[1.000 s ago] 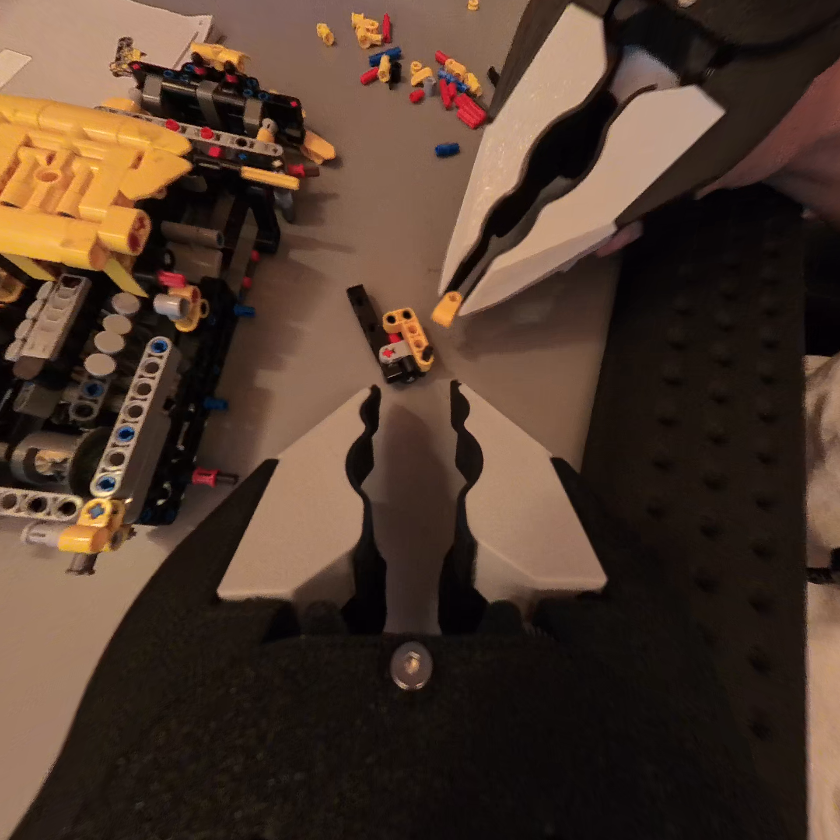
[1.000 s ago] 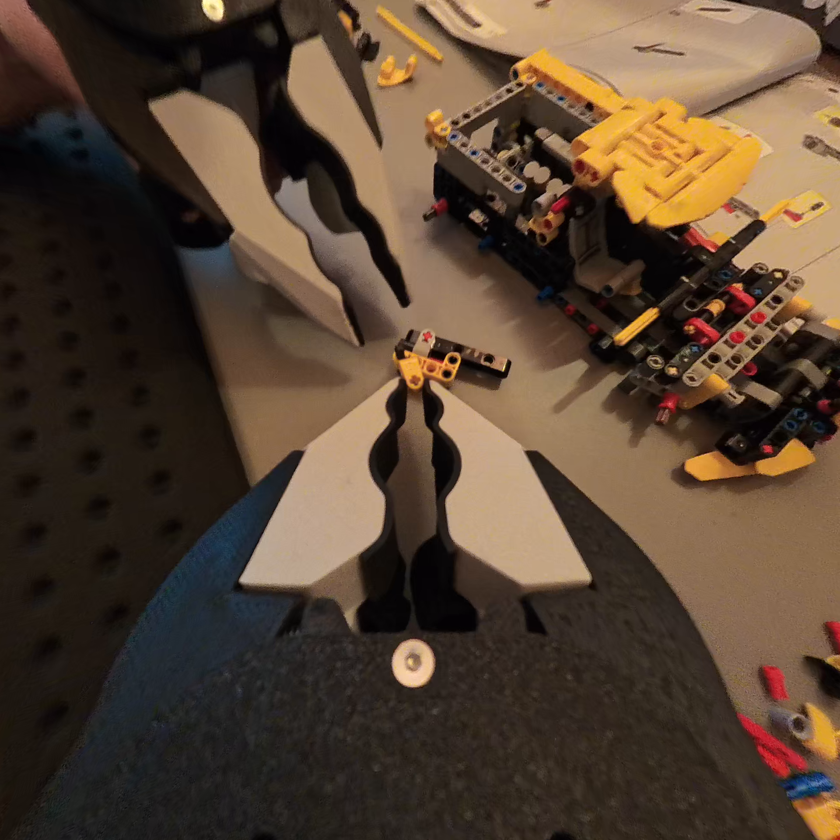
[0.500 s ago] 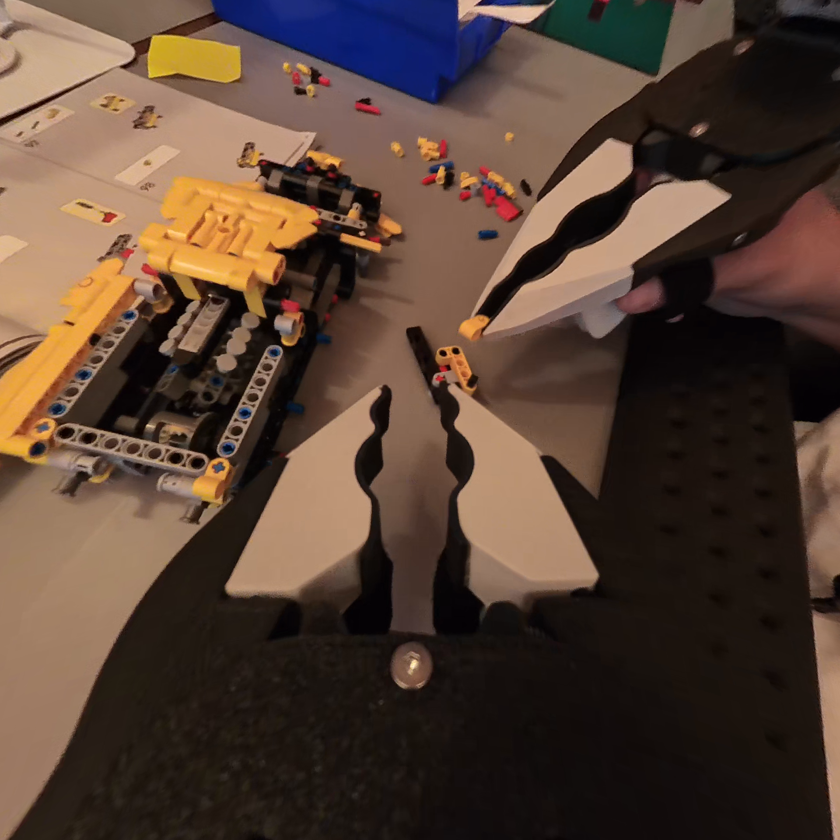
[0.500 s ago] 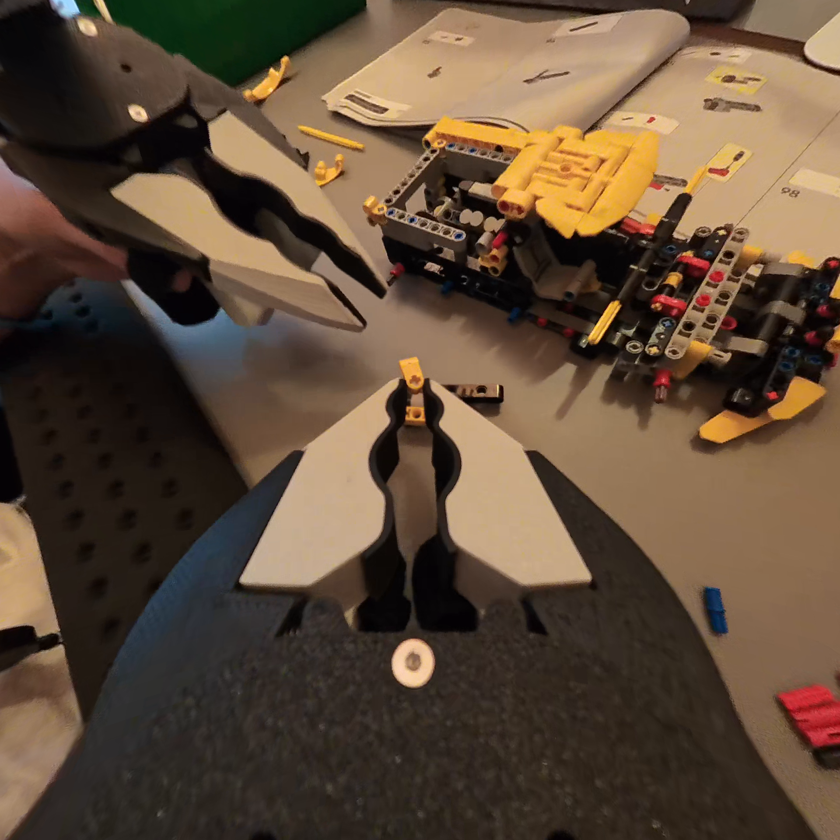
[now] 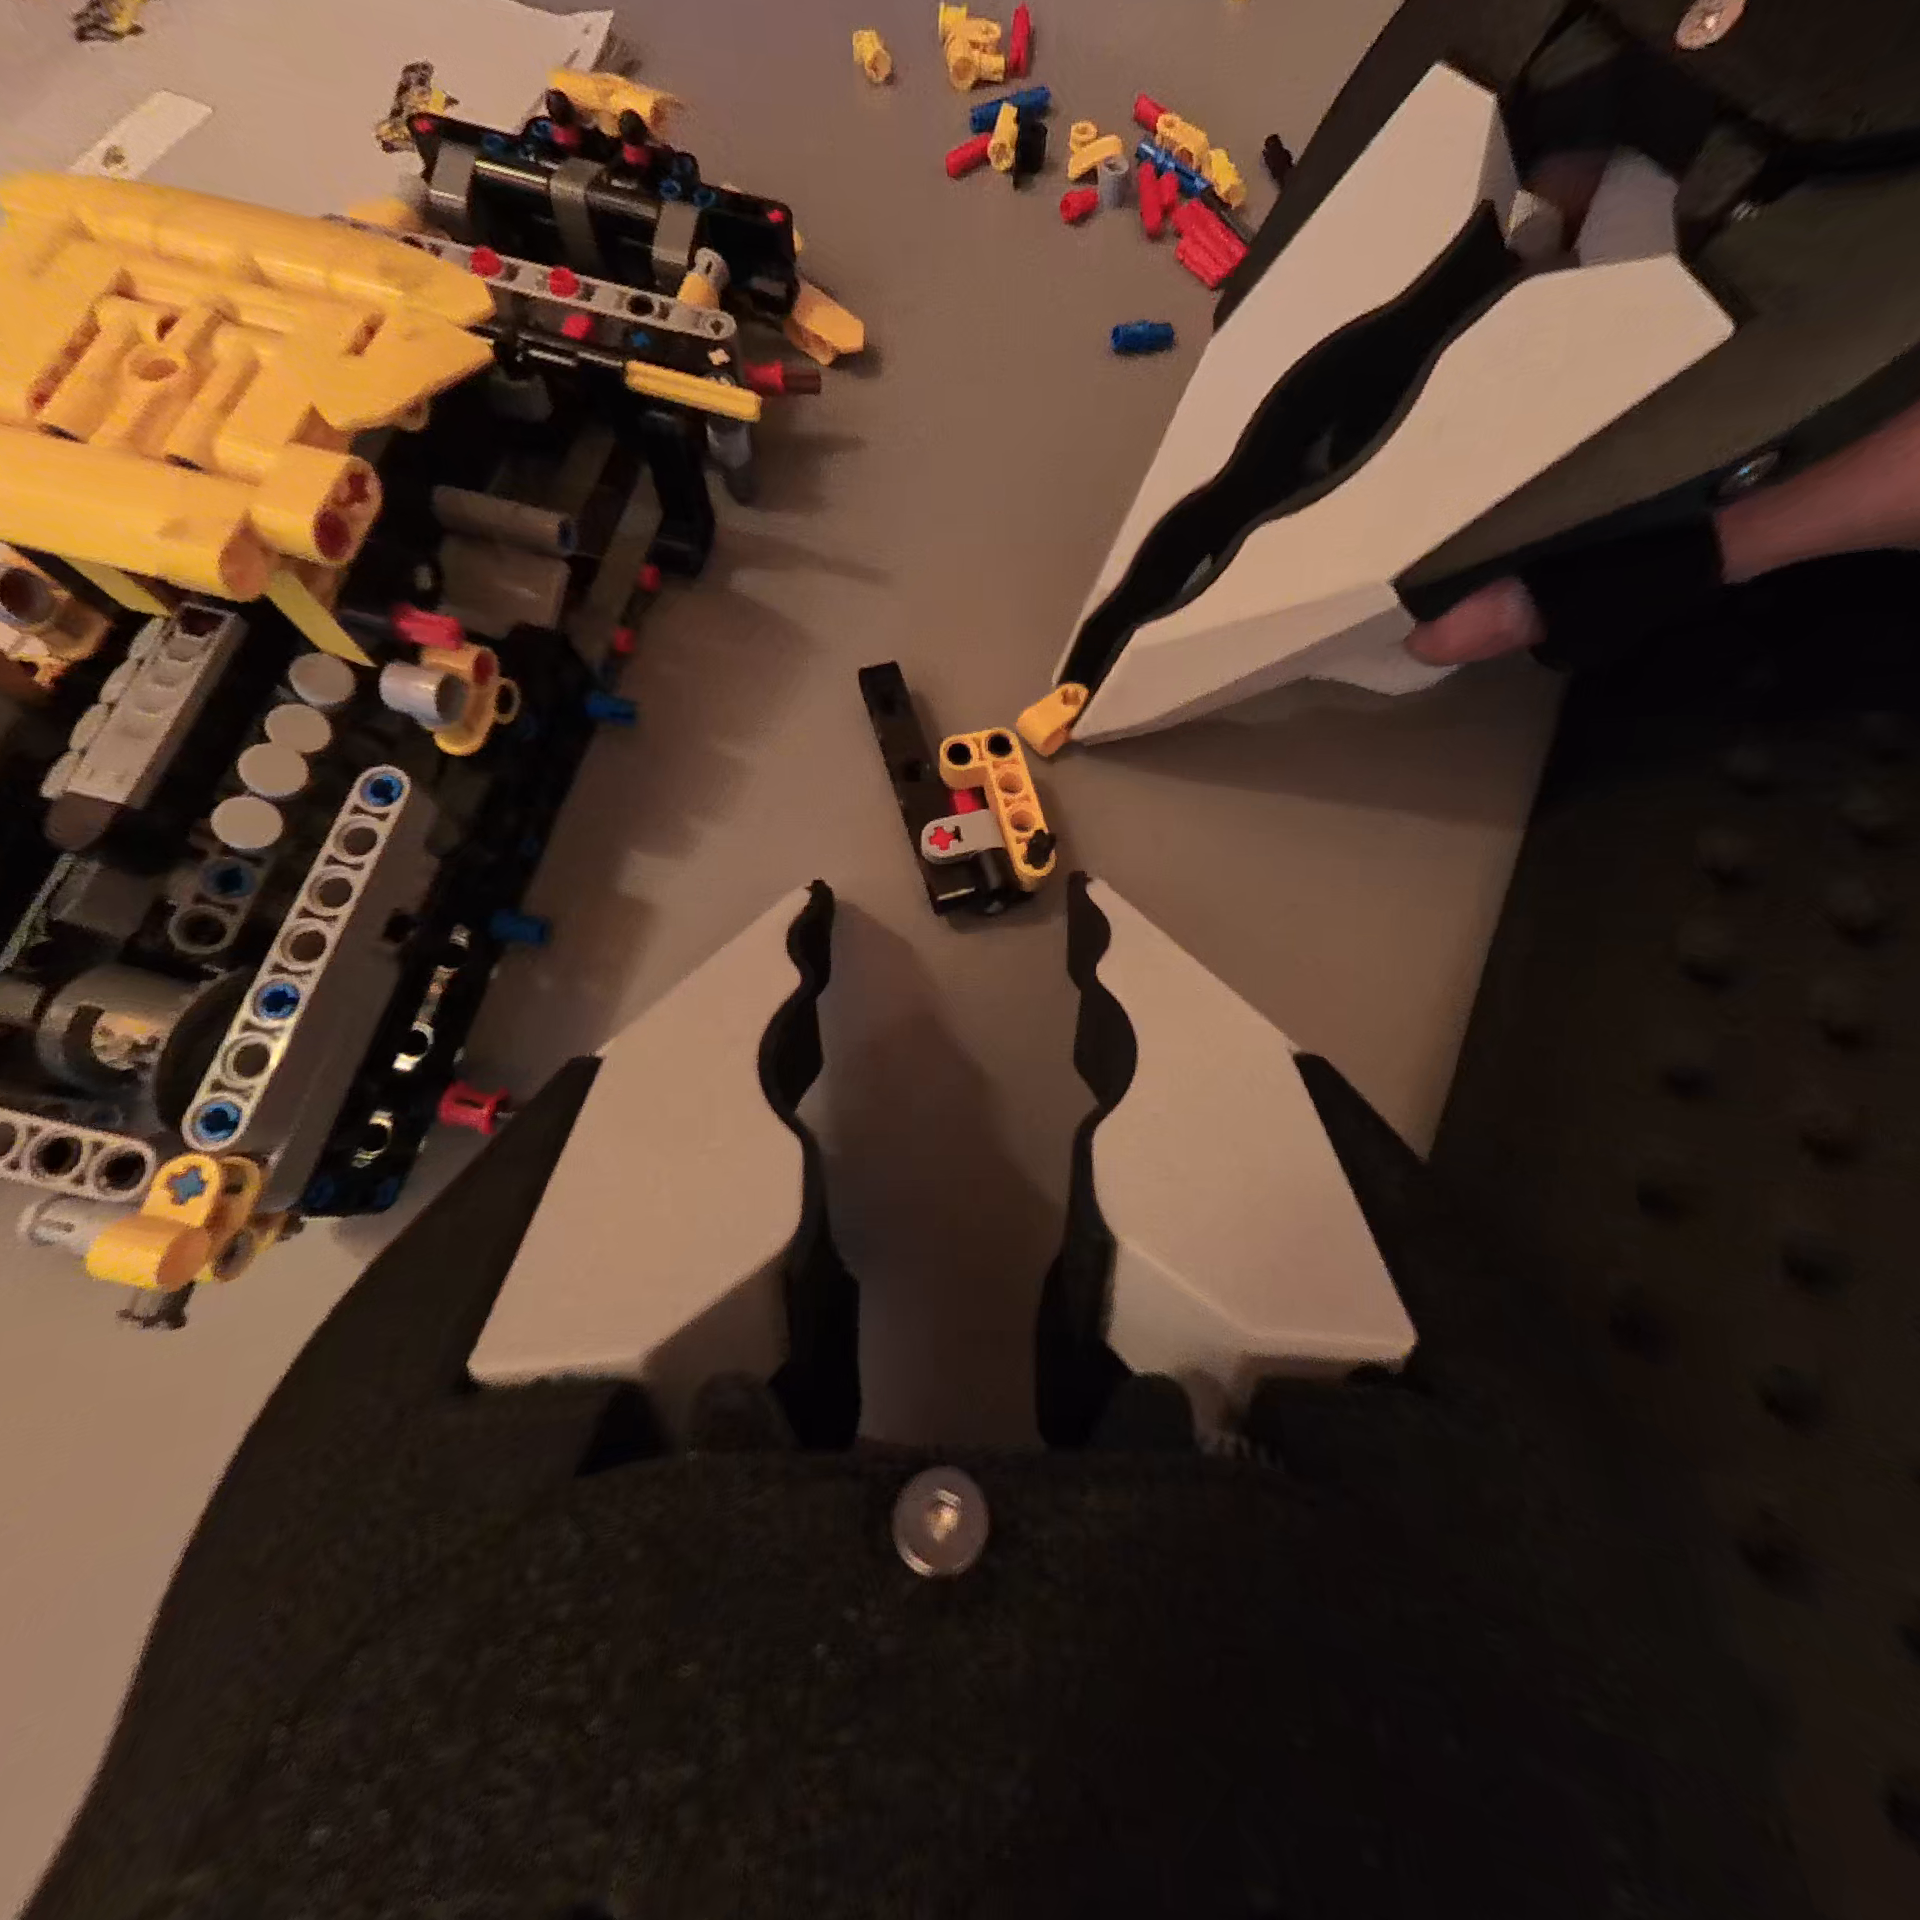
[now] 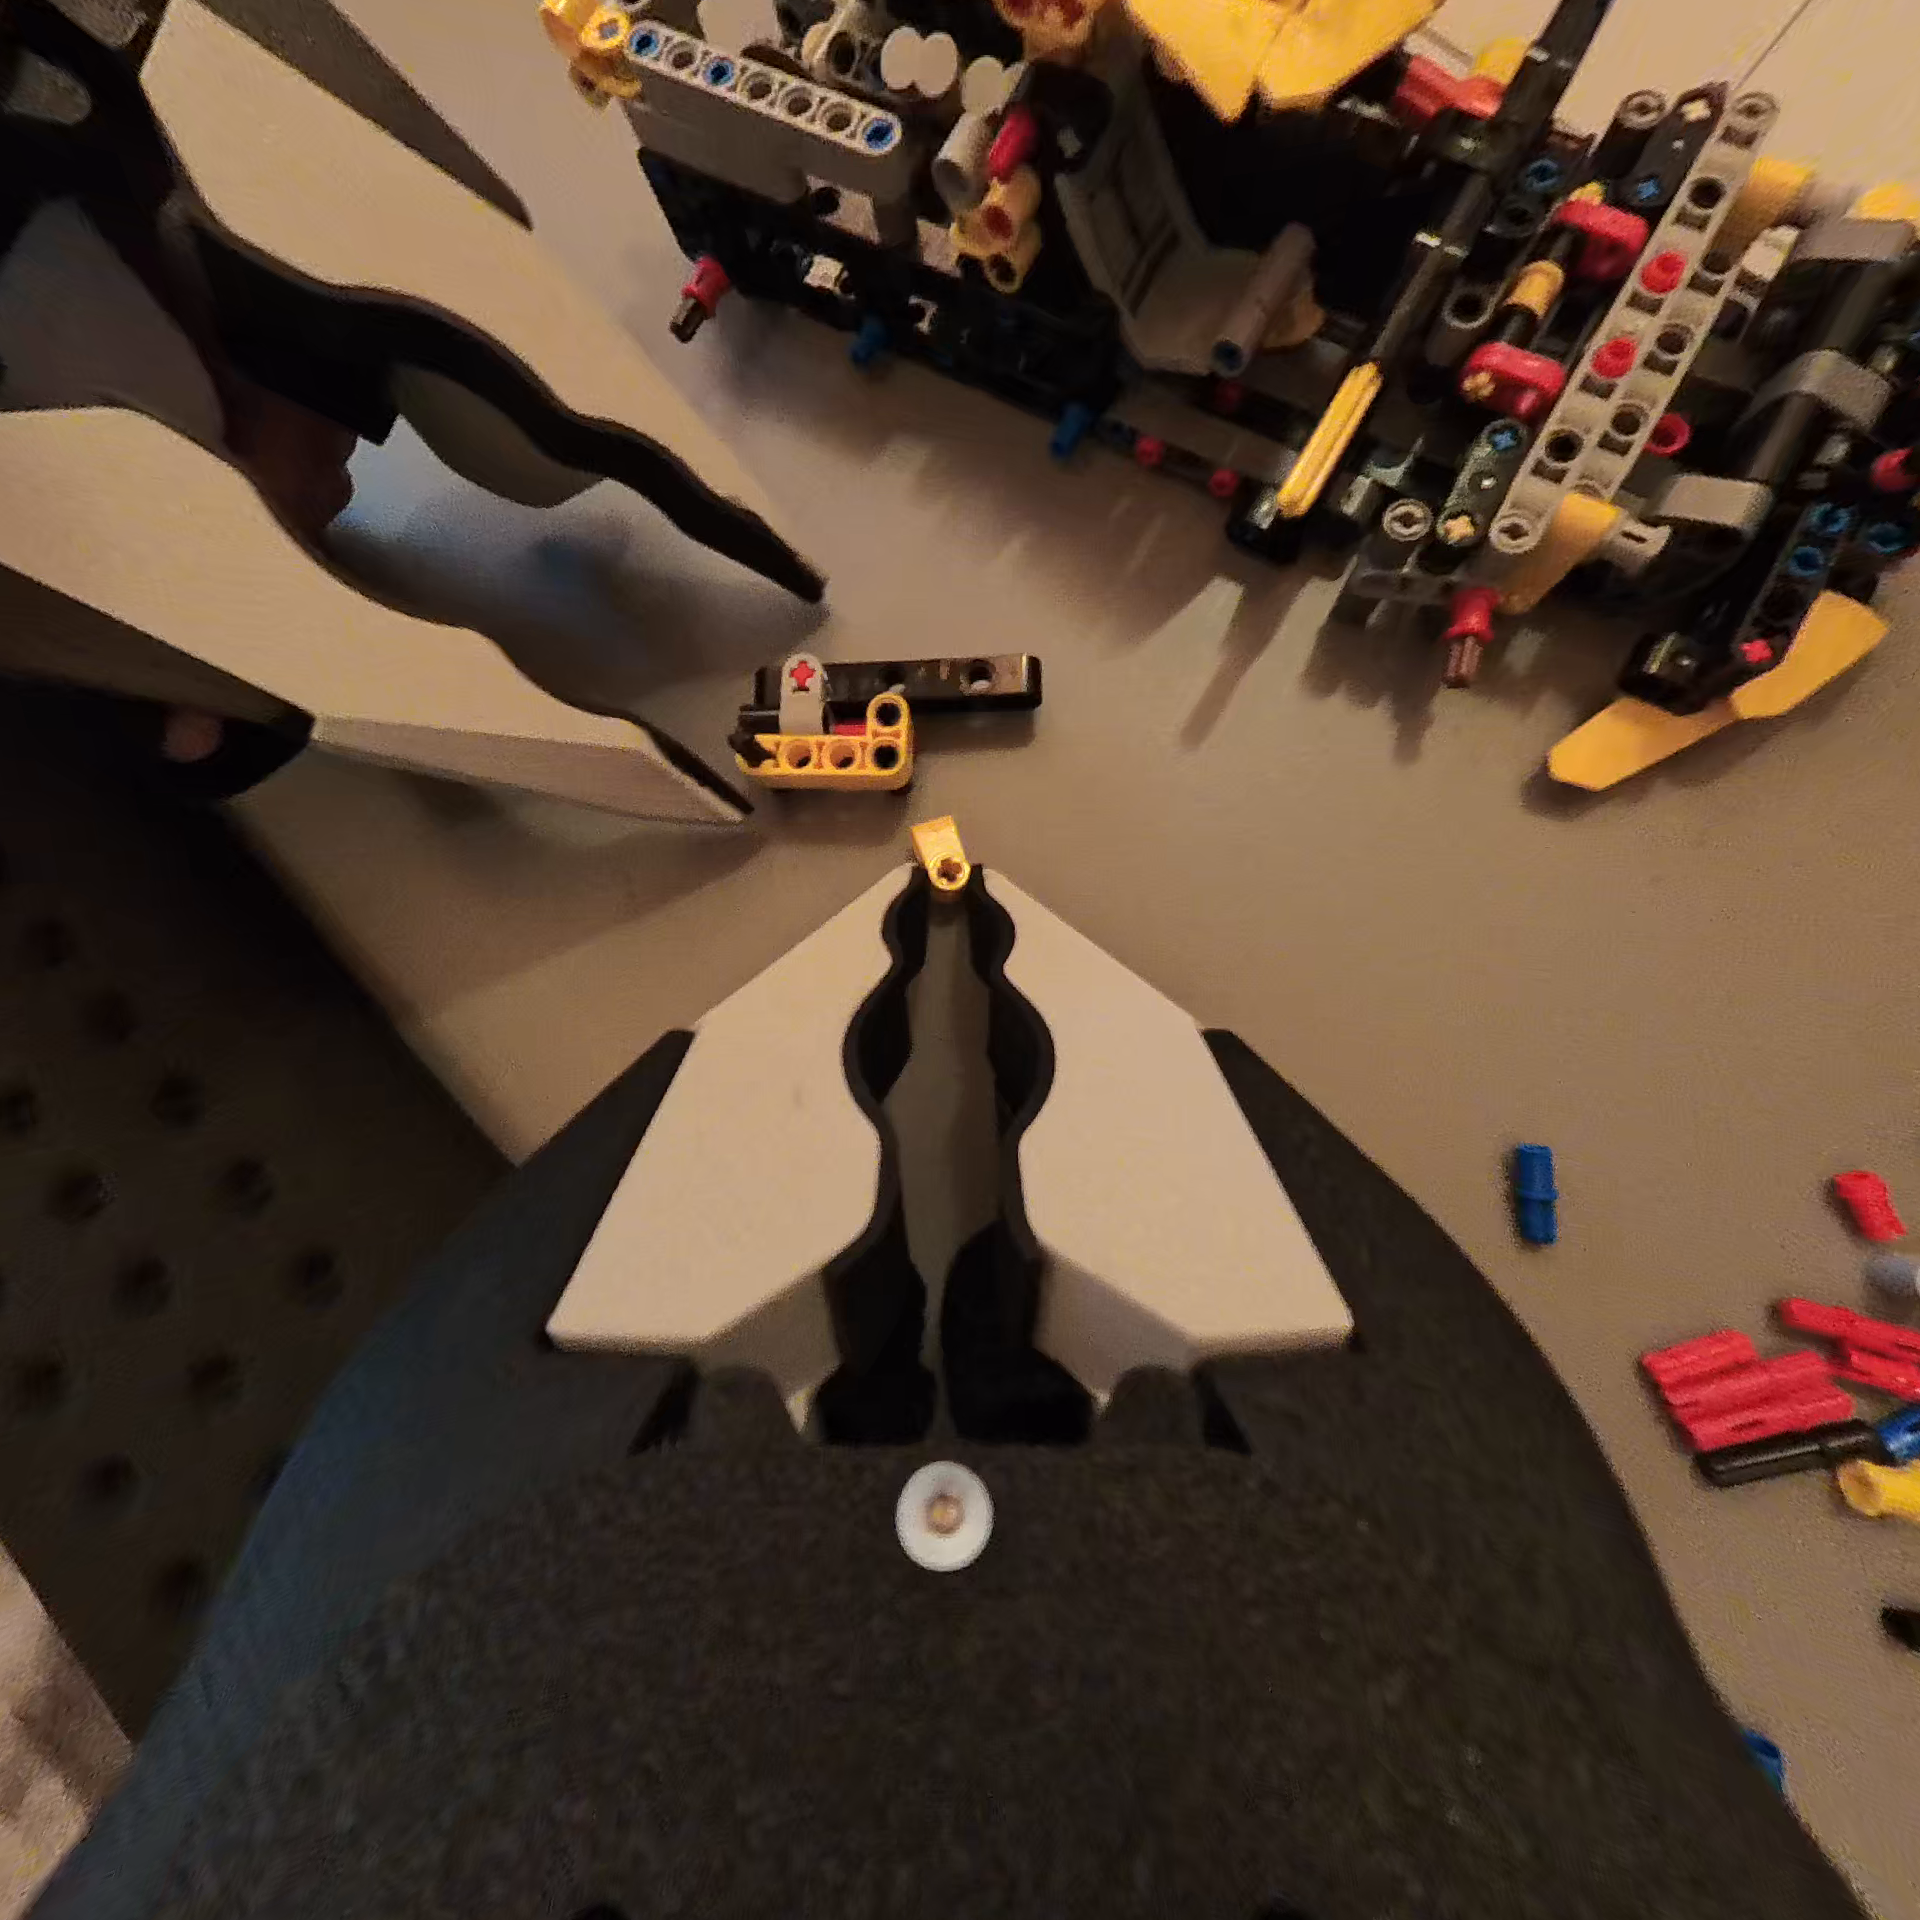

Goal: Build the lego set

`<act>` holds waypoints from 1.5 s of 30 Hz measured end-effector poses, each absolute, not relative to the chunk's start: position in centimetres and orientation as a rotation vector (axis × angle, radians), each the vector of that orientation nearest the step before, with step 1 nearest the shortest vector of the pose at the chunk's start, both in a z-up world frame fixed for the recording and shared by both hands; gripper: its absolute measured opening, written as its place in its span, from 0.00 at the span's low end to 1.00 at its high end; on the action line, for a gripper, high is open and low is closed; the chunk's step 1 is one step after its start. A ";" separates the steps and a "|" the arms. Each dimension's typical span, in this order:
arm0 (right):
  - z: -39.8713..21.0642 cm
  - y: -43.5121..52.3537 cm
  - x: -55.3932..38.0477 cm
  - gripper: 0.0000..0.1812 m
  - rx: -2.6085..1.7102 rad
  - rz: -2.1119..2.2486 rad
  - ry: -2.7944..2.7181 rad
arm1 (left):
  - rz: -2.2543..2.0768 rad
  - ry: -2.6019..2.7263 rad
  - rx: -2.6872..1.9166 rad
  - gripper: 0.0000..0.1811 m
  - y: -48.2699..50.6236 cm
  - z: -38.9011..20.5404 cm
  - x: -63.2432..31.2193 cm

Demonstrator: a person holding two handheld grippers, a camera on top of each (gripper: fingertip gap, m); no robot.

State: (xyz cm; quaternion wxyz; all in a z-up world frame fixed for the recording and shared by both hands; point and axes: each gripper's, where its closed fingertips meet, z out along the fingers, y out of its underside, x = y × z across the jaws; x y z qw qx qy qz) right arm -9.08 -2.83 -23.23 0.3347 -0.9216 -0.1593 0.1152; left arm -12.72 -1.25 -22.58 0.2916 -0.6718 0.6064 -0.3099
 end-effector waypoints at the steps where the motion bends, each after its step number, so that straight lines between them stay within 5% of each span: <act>1: -23.3 -2.8 -9.1 0.03 -2.406 0.308 -0.418 | -0.821 1.613 -1.793 0.25 -1.2 -22.6 -12.6; 11: -23.2 -3.1 -9.4 0.03 -2.319 0.316 -0.644 | -0.774 1.634 -1.793 0.24 -1.2 -23.0 -12.2; 16: -23.2 -3.4 -9.7 0.05 -2.352 0.382 -0.605 | -0.783 1.618 -1.797 0.14 -1.0 -22.8 -12.4; 27: -19.7 -3.0 -10.9 0.34 -1.990 0.479 -0.988 | -0.901 1.722 -1.593 0.13 -3.0 -20.5 -12.9; 32: -20.7 -4.1 -12.5 0.16 -1.990 0.504 -1.254 | -1.015 1.768 -1.504 0.13 -4.7 -18.5 -13.5; 45: -11.3 -2.5 -16.0 0.12 -1.574 1.187 -0.494 | -1.641 1.015 -1.402 0.18 -2.4 -8.5 -15.2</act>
